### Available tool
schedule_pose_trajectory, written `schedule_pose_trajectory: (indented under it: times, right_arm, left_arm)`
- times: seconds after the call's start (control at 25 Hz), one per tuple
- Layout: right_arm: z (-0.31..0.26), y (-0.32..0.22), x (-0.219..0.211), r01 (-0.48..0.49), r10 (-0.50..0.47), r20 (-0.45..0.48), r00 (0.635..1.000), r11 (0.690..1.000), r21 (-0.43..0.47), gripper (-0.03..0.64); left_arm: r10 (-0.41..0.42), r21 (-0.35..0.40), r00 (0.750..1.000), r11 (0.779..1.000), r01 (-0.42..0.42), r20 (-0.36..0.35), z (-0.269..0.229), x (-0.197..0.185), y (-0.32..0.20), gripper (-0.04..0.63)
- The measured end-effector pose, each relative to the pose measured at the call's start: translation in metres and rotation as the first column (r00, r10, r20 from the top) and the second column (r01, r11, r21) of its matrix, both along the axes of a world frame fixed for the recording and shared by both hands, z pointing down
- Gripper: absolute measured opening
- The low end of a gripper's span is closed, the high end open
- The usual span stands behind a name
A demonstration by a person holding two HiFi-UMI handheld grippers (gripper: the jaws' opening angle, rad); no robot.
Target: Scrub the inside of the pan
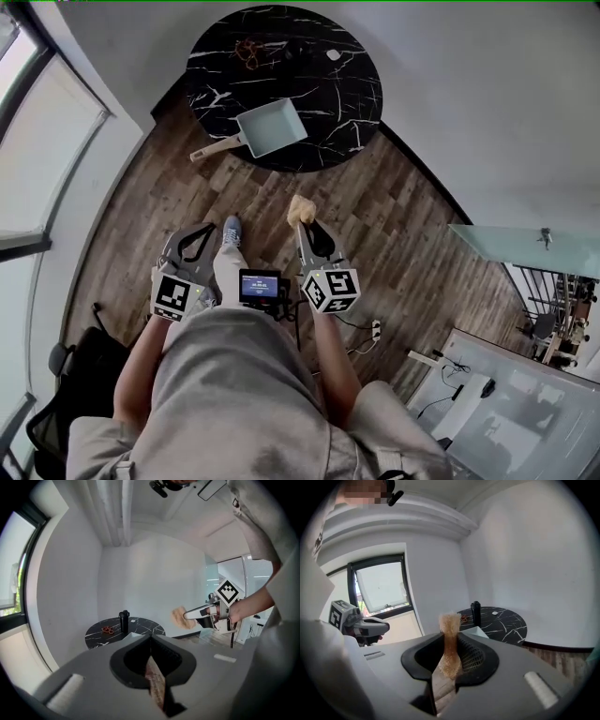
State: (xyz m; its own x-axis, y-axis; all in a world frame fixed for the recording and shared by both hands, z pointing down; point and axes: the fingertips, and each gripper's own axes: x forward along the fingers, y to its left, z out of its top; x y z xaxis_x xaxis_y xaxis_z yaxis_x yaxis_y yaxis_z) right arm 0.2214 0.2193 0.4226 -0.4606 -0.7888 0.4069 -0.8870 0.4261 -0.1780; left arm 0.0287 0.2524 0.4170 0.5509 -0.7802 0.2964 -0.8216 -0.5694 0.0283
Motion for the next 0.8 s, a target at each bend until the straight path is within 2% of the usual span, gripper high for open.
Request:
schedule_pose_trajectory:
  times: [0.16,0.44,0.68,0.8]
  right_arm:
    - [0.021,-0.048,0.022,-0.064,0.063,-0.027,0.998,0.997,-0.046,0.1]
    - [0.062,-0.126,0.065,-0.144,0.135,-0.092,0.987,0.985,-0.099,0.1]
    - [0.074,-0.164,0.05,-0.067,0.054,-0.194,0.979,0.996,-0.062,0.103]
    - [0.07,-0.18,0.039,-0.041,0.031,-0.218,0.975,0.998,-0.041,0.104]
  left_arm:
    - [0.034,-0.021,0.998,0.999,-0.033,0.059,0.011,0.012,-0.042,0.003]
    - [0.116,-0.108,0.978,0.989,-0.098,0.173,0.037,0.041,-0.092,0.005]
    - [0.167,-0.148,0.964,0.979,-0.138,0.207,0.059,0.042,-0.129,0.007]
    - [0.183,-0.166,0.957,0.975,-0.147,0.227,0.072,0.038,-0.148,0.043]
